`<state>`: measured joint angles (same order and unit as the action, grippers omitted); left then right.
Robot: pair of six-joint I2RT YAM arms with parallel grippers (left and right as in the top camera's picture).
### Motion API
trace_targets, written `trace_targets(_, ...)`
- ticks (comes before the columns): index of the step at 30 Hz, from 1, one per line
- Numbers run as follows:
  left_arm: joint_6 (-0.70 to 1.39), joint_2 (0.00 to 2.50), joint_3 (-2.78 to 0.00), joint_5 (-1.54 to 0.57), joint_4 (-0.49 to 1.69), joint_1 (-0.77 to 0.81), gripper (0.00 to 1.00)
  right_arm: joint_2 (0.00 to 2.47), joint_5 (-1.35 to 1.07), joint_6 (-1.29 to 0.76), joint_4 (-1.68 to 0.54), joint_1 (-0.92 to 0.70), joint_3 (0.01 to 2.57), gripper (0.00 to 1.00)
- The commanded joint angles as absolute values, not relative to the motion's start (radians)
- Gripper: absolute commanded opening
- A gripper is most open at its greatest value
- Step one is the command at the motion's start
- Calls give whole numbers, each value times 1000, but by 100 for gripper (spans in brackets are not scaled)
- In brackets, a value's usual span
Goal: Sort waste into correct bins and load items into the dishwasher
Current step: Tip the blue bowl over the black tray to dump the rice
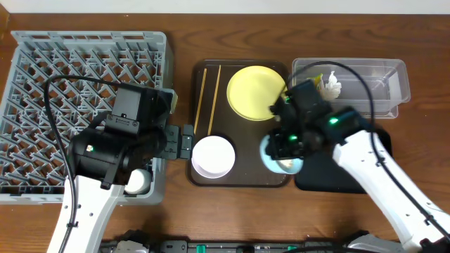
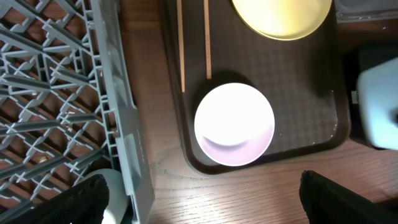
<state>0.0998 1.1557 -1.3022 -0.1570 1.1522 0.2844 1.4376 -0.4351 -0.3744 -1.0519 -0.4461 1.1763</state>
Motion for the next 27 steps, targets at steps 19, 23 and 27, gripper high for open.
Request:
trace_targets(19, 86, 1156, -1308, -148, 1155, 287, 98, 1432, -1364, 173, -889, 334, 830, 1)
trace_targets(23, 86, 1156, -1308, -148, 1155, 287, 98, 1431, -1402, 209, -886, 406, 782, 1)
trace_targets(27, 86, 1156, -1308, -148, 1155, 287, 98, 1431, -1389, 226, -881, 438, 749, 1)
